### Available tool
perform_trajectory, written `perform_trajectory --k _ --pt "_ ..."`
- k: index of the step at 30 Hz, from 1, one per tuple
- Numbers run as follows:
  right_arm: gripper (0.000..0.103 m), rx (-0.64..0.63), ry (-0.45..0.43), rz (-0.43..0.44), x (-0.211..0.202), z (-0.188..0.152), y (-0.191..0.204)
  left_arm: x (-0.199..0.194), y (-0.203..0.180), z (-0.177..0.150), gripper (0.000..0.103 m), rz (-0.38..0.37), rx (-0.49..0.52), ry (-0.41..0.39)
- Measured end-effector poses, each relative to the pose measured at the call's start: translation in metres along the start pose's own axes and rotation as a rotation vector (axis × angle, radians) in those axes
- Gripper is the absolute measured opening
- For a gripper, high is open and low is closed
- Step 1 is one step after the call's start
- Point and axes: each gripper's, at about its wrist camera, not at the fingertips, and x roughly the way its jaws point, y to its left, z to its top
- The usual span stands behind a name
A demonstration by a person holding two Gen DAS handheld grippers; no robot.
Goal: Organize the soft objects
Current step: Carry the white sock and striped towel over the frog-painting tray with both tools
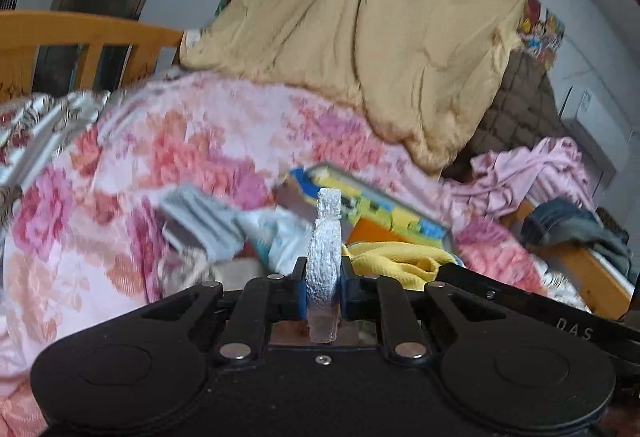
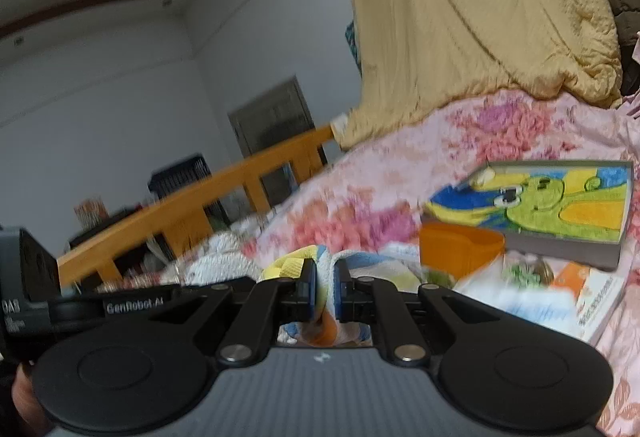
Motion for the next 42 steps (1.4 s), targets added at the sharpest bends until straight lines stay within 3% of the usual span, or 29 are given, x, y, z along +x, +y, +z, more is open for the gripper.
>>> perform_trajectory --k 10,18,21,33,42 --pt "0.010 0.010 -0.202 -0.044 -0.006 0.052 -0.031 0.015 -0.022 0.037 0.015 -0.048 0.032 -0.033" --pt "0.010 0.003 -0.288 -0.189 0.023 0.087 -0.092 0.071 -0.059 0.083 0.015 -0.091 0.087 -0.091" --pt "0.010 0.030 -0.294 -0.239 0.035 0.094 -0.118 0.103 -0.076 0.095 0.015 -0.113 0.111 -0.079" --pt "0.010 0.161 -0.210 -0.364 0.077 0.083 -0.205 0.270 -0.117 0.095 0.015 -0.140 0.141 0.138" --pt "0.010 0.226 -0.090 -0.427 0.103 0.070 -0.242 0.363 -0.114 0.077 0.015 -0.109 0.034 0.307"
